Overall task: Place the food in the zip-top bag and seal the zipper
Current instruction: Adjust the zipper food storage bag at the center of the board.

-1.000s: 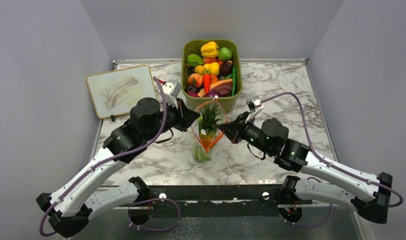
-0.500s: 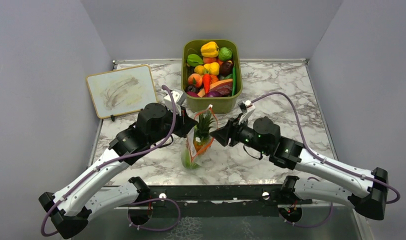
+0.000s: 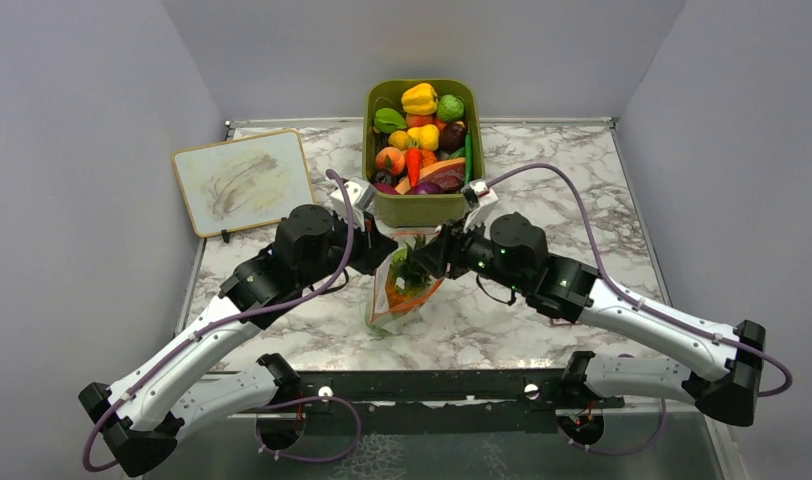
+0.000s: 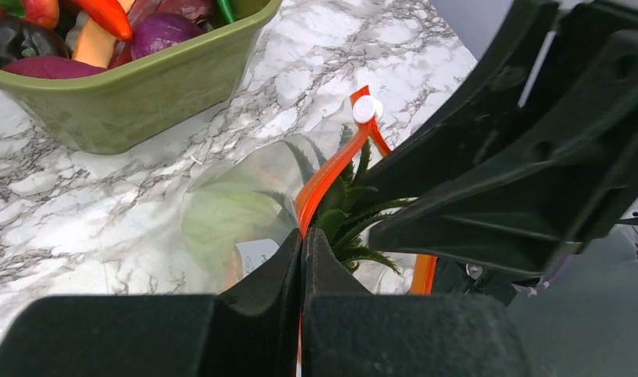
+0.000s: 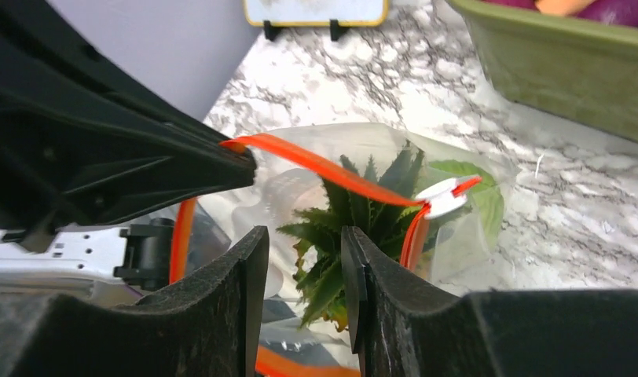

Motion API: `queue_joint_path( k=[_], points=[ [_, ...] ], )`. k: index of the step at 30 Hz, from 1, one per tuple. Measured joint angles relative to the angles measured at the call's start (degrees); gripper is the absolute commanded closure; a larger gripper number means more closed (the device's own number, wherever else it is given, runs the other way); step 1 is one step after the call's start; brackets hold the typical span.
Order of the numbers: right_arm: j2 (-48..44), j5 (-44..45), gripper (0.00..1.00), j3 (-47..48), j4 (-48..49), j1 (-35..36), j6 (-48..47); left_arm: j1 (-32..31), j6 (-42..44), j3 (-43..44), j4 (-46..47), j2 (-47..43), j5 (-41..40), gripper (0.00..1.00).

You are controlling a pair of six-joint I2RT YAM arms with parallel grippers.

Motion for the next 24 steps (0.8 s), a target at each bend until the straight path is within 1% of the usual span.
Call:
queue_joint_path(
  k=[2, 6, 8, 13, 15, 24],
  points=[
    [2.84, 0.22, 0.63, 0.0, -0.61, 0.0, 0.37, 0.0, 0.02, 0.0, -0.02, -0.02, 0.2, 1.0],
    [5.07, 1.05, 0.68, 0.0, -0.44, 0.0, 1.31, 0.04, 0.44, 0.0, 0.2, -0.13, 1.31, 1.0],
    [5.9, 2.34, 0.7, -0.02, -0.2, 0.0, 1.57, 0.13, 1.2, -0.11, 1.22, -0.42, 3.48, 1.0],
    [6.75, 6.6, 0.92, -0.2, 1.05, 0.0, 1.66, 0.15, 3.54, -0.55, 4.35, -1.27, 10.19, 1.0],
    [6.75, 8.0, 0.99, -0.37, 2.1, 0.02, 1.73, 0.15, 4.11, -0.55, 5.09, -1.27, 12.2, 1.0],
    [6.73, 11.13, 0.99, -1.99, 5.6, 0.11, 2.27, 0.37, 5.6, -1.46, 5.42, -1.25, 18.1, 1.0]
  ],
)
